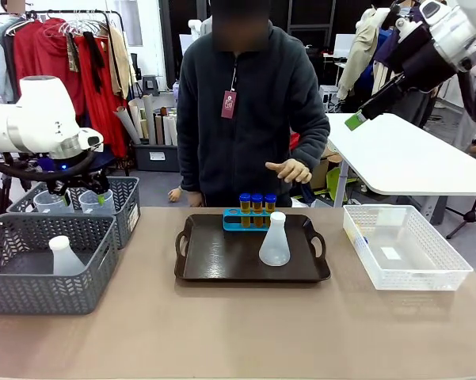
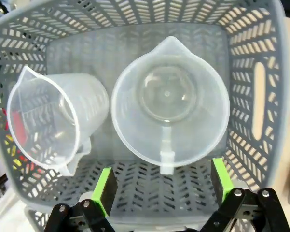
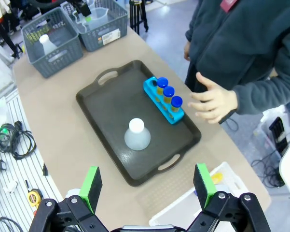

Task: Prepare the laboratory tools.
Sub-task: Pick up one Large Measuring Cup and place it on the Handle tray.

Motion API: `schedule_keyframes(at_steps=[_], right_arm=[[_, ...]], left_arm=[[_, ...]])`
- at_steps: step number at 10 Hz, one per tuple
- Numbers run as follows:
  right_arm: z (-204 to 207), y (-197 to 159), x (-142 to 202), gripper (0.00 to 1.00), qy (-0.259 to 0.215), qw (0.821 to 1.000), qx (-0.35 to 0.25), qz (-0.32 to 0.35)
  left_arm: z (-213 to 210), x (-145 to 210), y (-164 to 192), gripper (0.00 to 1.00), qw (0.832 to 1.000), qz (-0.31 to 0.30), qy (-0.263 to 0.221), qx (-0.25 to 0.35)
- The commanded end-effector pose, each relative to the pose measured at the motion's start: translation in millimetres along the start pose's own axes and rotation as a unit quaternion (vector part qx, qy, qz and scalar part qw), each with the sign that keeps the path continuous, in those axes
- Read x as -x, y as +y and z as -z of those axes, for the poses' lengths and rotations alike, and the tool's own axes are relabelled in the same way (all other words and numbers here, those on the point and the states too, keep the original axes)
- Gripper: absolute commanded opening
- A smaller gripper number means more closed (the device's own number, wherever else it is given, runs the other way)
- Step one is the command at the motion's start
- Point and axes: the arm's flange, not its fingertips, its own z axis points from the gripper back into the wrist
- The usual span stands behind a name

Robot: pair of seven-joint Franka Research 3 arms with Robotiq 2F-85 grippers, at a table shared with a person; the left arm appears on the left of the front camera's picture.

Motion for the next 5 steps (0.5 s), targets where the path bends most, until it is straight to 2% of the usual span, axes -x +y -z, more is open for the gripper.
schedule_keyframes(at_steps=[1, 5], right_arm=[[-1, 0, 0, 1.00, -0.003, 1.000, -0.003, 0.000], [-1, 0, 0, 1.00, -0.003, 1.000, -0.003, 0.000]], left_arm=[[8, -12, 2, 1.00, 1.000, 0.004, 0.001, -0.021], [24, -23, 1, 1.00, 1.000, 0.022, 0.009, -0.011]])
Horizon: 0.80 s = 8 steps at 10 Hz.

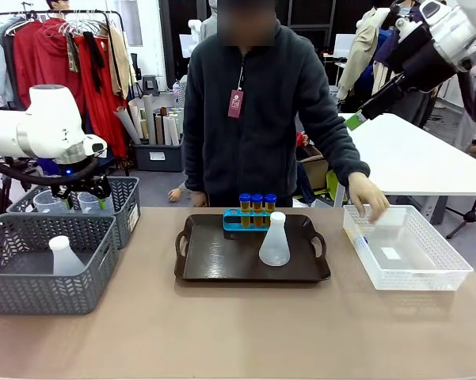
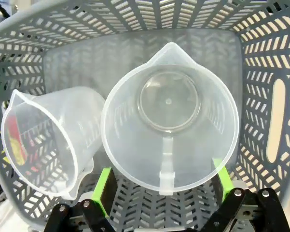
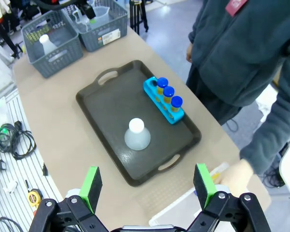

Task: Prepare the laboratory tools.
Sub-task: Pick up one Large Measuring Cup and place it on the Handle tray.

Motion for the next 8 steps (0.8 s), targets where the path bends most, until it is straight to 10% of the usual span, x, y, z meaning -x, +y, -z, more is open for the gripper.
schedule_keyframes(at_steps=[1, 3, 8], right_arm=[[-1, 0, 0, 1.00, -0.003, 1.000, -0.003, 0.000], [-1, 0, 0, 1.00, -0.003, 1.000, -0.003, 0.000], [-1, 0, 0, 1.00, -0.003, 1.000, -0.003, 0.000]], left_arm=[[1, -9, 3, 1.00, 1.000, 0.010, 0.001, 0.003], [10, -12, 4, 1.00, 1.000, 0.011, 0.005, 0.010], [9, -13, 7, 0.03, 1.000, 0.014, 0.002, 0.022]])
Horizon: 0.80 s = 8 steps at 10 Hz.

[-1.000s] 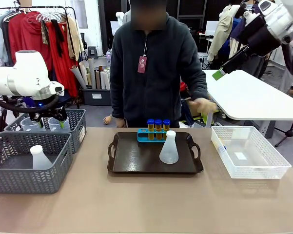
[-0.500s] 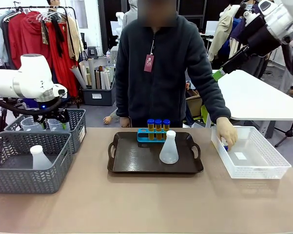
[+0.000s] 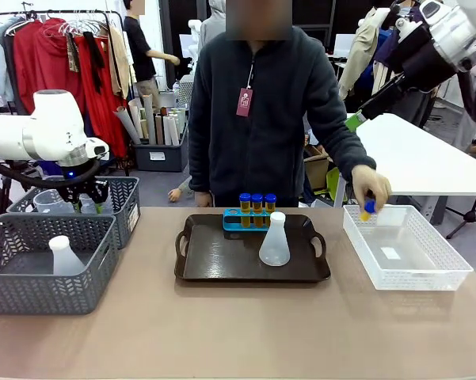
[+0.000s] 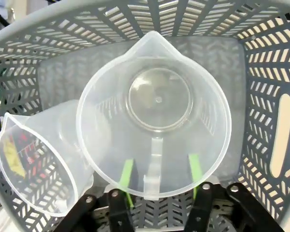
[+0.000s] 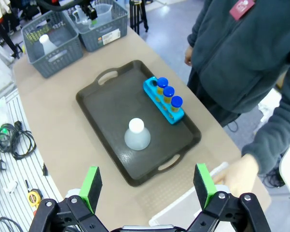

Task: Prepare the laboratory tools.
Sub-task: Pick up one Large Measuring Cup and place it on the Handle tray.

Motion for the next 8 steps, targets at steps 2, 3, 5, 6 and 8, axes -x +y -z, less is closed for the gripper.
schedule_keyframes(at_steps=[2, 3, 5, 6, 8], right_arm=[[-1, 0, 0, 1.00, -0.003, 1.000, -0.003, 0.000], [-1, 0, 0, 1.00, -0.003, 1.000, -0.003, 0.000], [-1, 0, 0, 1.00, -0.003, 1.000, -0.003, 0.000], [-1, 0, 0, 1.00, -0.003, 1.000, -0.003, 0.000], [-1, 0, 0, 1.00, -0.003, 1.000, -0.003, 0.000]], left_arm=[[-7, 3, 3, 0.00, 1.000, 0.005, -0.003, 0.017], [-11, 6, 1, 0.00, 1.000, 0.007, -0.005, 0.018], [-21, 14, -2, 0.00, 1.000, 0.021, 0.001, 0.016], [-31, 21, -5, 0.00, 0.999, 0.029, -0.001, 0.020], [-71, 37, -10, 0.00, 0.997, 0.073, -0.003, 0.024]])
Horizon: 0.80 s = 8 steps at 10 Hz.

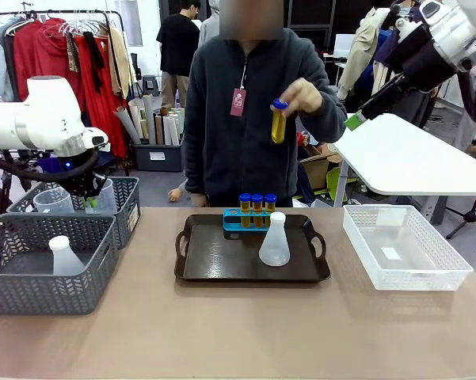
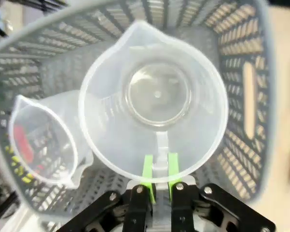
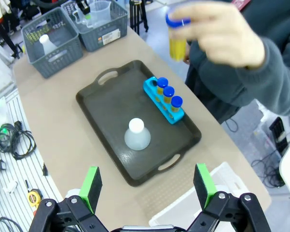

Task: Prepare the laboratory tools.
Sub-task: Pick up one Large Measuring Cup and place it on the Handle tray.

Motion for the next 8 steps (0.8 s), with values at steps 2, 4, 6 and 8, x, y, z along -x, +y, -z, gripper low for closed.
schedule_keyframes(at_steps=[2, 4, 6, 8], right_arm=[[-1, 0, 0, 1.00, -0.003, 1.000, -0.003, 0.000], [-1, 0, 0, 1.00, -0.003, 1.000, -0.003, 0.000], [-1, 0, 0, 1.00, -0.003, 1.000, -0.003, 0.000], [-1, 0, 0, 1.00, -0.003, 1.000, -0.003, 0.000]], left_arm=[[-78, 37, -15, 0.00, 0.998, 0.054, -0.012, -0.011], [-134, 55, -29, 0.00, 0.994, 0.106, -0.003, -0.023], [-183, 67, -45, 0.00, 0.988, 0.150, 0.010, -0.026], [-237, 76, -62, 0.00, 0.975, 0.224, 0.012, -0.010]])
